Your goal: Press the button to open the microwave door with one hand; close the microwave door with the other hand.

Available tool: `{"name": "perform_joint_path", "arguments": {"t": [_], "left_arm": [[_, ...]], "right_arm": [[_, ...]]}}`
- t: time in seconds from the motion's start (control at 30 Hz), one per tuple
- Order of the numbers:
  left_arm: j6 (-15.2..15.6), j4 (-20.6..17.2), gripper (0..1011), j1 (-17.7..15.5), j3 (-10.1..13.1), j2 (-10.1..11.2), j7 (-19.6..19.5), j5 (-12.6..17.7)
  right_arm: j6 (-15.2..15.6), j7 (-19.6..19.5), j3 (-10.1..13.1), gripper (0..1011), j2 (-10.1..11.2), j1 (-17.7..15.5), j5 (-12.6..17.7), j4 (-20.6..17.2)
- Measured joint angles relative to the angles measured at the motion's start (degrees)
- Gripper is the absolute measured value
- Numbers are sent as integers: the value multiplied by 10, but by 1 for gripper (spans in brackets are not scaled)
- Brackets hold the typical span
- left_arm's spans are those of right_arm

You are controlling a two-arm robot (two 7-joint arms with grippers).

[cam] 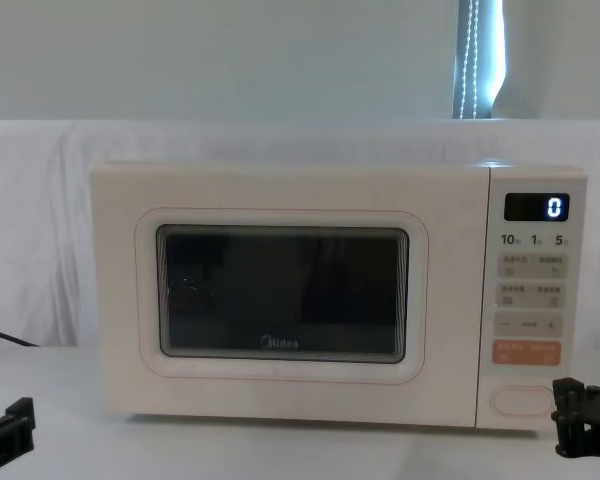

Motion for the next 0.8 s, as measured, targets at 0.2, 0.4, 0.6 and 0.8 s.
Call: {"name": "perform_joint_path", "arguments": {"t": [0.2,0.4,0.6,0.8], "left_arm": [[0,0,1001,0,0,0,0,0],[0,0,1001,0,0,0,0,0],[0,0,1001,0,0,0,0,0],[0,0,1001,0,0,0,0,0]], "right_arm": [[-3,3,4,0,-6,21,-5,31],[-8,3,9,0,-14,43,-8,67],[-13,-1,12,0,-23,69,-11,106],[-17,-3,12,0,-30,92,-15,143]]}}
